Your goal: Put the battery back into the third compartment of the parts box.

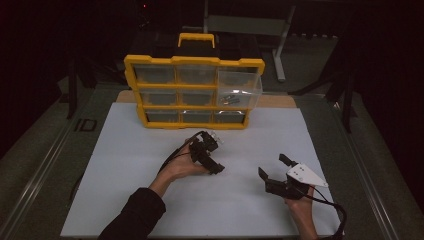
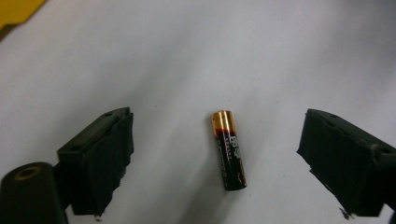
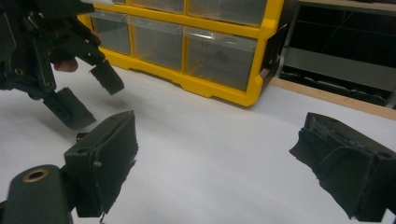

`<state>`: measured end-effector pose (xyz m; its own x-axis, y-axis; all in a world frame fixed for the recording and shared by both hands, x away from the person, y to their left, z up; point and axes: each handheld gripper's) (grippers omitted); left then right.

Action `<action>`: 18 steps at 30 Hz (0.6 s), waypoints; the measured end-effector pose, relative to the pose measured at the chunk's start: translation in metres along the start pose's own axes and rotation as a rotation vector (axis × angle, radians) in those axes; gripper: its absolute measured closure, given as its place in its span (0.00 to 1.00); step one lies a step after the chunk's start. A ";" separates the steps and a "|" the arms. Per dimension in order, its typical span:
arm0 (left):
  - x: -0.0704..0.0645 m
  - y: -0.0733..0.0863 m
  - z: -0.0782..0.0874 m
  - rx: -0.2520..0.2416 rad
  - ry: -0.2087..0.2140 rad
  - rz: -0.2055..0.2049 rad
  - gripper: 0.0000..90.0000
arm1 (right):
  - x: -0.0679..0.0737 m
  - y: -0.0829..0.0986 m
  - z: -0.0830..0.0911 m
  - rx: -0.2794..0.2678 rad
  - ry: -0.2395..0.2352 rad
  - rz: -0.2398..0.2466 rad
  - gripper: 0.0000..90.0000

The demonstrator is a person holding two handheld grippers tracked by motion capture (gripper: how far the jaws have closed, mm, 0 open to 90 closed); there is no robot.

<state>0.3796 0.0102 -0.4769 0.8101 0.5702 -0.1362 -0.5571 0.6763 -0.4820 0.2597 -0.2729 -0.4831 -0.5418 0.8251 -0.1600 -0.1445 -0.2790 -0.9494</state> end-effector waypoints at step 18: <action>-0.006 0.006 -0.013 0.068 -0.029 -0.020 0.32 | 0.000 0.000 0.000 0.001 0.001 0.001 0.13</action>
<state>0.3734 0.0047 -0.4897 0.8161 0.5690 -0.1013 -0.5528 0.7175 -0.4239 0.2599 -0.2731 -0.4831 -0.5410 0.8255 -0.1609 -0.1446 -0.2798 -0.9491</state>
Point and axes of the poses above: each handheld gripper's, and its own axes: z roughly backward along the jaws, y roughly out of its underside, x roughly to its left, and after that the axes turned 6 degrees about z, right-handed
